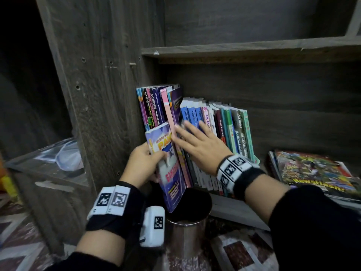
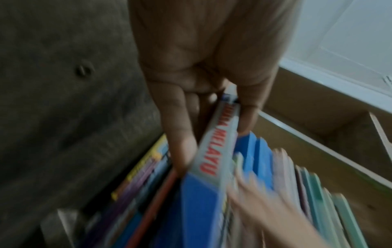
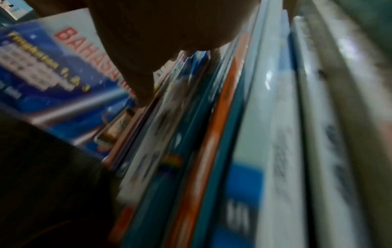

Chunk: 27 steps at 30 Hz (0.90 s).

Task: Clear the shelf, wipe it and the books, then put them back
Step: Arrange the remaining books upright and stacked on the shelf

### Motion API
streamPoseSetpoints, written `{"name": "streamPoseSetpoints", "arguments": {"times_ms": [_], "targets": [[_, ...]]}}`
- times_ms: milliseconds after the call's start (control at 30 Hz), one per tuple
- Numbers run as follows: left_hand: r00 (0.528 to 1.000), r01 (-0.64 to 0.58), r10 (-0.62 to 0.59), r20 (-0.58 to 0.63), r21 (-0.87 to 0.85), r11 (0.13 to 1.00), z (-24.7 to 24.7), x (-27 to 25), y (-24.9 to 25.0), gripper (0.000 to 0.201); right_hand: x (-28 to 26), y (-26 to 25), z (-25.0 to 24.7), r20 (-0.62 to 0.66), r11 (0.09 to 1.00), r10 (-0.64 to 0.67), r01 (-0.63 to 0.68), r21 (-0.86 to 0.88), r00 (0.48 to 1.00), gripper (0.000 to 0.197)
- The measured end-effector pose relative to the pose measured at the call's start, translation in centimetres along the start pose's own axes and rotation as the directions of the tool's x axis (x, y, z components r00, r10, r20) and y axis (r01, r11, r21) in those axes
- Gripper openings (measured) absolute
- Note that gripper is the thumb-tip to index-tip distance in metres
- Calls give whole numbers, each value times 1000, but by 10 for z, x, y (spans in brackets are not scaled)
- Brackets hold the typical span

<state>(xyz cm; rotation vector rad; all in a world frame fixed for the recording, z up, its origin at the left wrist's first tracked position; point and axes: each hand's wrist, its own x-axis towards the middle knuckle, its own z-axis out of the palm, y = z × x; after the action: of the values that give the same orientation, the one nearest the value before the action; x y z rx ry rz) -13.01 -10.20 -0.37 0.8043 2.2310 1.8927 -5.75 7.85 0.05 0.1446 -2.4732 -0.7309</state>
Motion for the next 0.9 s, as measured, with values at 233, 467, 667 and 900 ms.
{"name": "streamPoseSetpoints", "arguments": {"times_ms": [233,467,667,900], "targets": [[983,6,16,183,-121,993,-46,-16,4,32,-79,-27,11,275,811,90,-230,538,957,89],[928,-5,96,361,-243,970,-49,-31,15,79,-93,-57,-4,426,-61,310,-429,901,850,92],[922,-84,229,311,-418,905,-1,-35,44,69,-110,-27,-40,371,-388,647,-132,912,666,28],[980,-162,196,35,-431,888,37,-9,64,25,-166,67,-50,150,-114,947,-140,984,283,6]]}}
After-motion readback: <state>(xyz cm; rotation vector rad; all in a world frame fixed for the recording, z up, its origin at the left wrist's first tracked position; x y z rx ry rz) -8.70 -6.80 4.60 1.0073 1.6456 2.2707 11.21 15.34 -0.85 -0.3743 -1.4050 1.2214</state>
